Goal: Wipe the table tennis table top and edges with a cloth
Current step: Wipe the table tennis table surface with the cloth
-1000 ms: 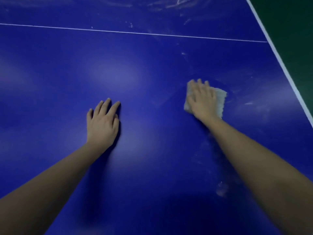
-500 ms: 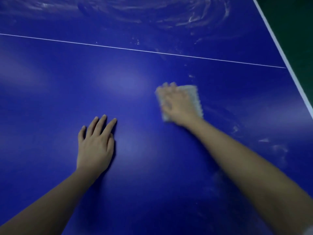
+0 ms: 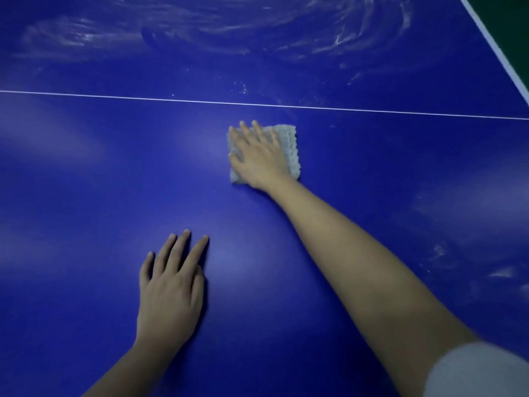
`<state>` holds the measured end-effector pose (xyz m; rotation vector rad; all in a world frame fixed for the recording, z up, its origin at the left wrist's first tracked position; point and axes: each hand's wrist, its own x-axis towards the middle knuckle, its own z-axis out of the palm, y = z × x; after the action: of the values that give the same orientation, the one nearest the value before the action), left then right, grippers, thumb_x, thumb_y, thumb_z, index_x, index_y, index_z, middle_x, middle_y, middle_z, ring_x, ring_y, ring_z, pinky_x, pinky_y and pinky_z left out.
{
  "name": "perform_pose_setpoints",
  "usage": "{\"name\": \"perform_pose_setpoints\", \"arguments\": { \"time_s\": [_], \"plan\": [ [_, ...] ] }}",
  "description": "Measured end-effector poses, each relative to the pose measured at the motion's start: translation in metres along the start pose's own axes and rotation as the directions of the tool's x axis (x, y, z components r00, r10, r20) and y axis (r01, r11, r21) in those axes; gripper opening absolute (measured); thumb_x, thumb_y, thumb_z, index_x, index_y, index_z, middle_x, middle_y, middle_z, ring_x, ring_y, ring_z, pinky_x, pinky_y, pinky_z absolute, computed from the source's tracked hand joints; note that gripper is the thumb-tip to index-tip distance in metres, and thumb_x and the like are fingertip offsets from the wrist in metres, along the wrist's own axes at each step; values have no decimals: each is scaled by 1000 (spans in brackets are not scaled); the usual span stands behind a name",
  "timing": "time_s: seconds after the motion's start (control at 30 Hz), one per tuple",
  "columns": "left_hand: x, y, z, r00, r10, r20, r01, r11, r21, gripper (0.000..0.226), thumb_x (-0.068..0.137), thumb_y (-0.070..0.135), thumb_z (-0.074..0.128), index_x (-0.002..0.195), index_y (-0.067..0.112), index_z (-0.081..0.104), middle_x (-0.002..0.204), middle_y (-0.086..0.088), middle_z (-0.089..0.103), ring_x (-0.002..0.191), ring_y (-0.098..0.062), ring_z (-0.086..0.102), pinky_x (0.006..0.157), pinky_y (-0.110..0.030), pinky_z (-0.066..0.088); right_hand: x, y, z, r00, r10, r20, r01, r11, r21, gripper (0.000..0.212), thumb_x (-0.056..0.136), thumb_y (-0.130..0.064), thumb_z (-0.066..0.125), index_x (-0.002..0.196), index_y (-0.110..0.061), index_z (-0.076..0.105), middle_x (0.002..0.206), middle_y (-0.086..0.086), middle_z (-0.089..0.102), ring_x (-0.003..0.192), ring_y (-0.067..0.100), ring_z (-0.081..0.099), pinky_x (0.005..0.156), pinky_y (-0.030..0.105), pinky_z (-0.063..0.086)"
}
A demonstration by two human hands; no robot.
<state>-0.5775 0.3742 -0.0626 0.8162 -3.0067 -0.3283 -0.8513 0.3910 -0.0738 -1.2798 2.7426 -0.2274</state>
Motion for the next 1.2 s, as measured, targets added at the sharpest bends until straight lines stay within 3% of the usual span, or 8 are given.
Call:
{"name": "perform_pose_setpoints", "arguments": {
  "time_s": [0.17, 0.37, 0.57, 0.77, 0.9, 1.0, 1.07, 1.2],
  "plan": [
    [0, 0, 0, 1000, -3, -11, 3, 1000, 1, 54, 90, 28, 22, 137, 19, 47, 144, -8, 43, 135, -26, 35, 108, -50, 25, 9, 124, -36, 945, 267, -191, -292, 949, -117, 41, 86, -30, 41, 120, -10, 50, 124, 17, 53, 112, 37, 48, 87, 47, 43],
    [-1, 2, -3, 1000, -8, -3, 8, 1000, -4, 56, 88, 30, 21, 136, 18, 48, 144, -10, 43, 136, -28, 34, 109, -52, 25, -87, 251, -50, 790, 600, -127, -609, 793, -37, 55, 98, -33, 23, 149, -13, 19, 155, 15, 21, 143, 36, 16, 113, 51, 15],
    [-1, 4, -2, 1000, -9, -14, 8, 1000, -18, 59, 87, 33, 19, 137, 17, 47, 145, -11, 41, 138, -28, 30, 109, -51, 20, -200, 106, -33, 996, 75, 39, -70, 991, -112, 60, 93, -36, 27, 147, -13, 29, 152, 14, 31, 140, 36, 26, 114, 51, 20],
    [-2, -1, 3, 999, 0, -42, -1, 1000, -27, 56, 88, 31, 22, 138, 18, 44, 146, -11, 39, 138, -29, 27, 109, -48, 16, -271, 40, -17, 906, -405, 123, 415, 907, -72, 57, 90, -45, 41, 143, -25, 38, 147, 1, 43, 136, 23, 38, 113, 45, 25],
    [-1, 0, 5, 999, -8, -54, 6, 999, -38, 54, 89, 28, 27, 140, 20, 42, 148, -10, 36, 139, -27, 25, 111, -47, 14, -218, 155, -45, 979, 200, -24, -200, 950, -238, 44, 90, -28, 38, 133, -18, 43, 135, 19, 48, 121, 36, 46, 99, 48, 39],
    [-1, 0, 6, 998, -6, -63, 3, 999, -44, 55, 88, 29, 26, 140, 21, 42, 148, -9, 35, 139, -27, 24, 110, -47, 13, -229, 233, -57, 758, 642, -113, -648, 762, -20, 54, 99, -33, 29, 150, -20, 19, 156, 16, 17, 144, 33, 13, 115, 45, 11],
    [-1, -1, 7, 997, 2, -73, -5, 999, -47, 55, 88, 29, 26, 139, 21, 41, 148, -9, 35, 139, -27, 23, 110, -48, 14, -243, 226, -52, 718, 689, -99, -691, 723, 22, 55, 98, -35, 28, 151, -22, 16, 158, 13, 14, 145, 31, 8, 116, 45, 8],
    [-1, -3, 8, 996, 27, -90, -30, 999, -37, 52, 90, 28, 28, 139, 20, 40, 148, -11, 35, 138, -29, 24, 110, -49, 15, -299, 118, -26, 930, 365, -36, -366, 928, -63, 58, 96, -34, 31, 150, -15, 22, 154, 17, 24, 142, 36, 21, 114, 46, 16]
  ]
}}
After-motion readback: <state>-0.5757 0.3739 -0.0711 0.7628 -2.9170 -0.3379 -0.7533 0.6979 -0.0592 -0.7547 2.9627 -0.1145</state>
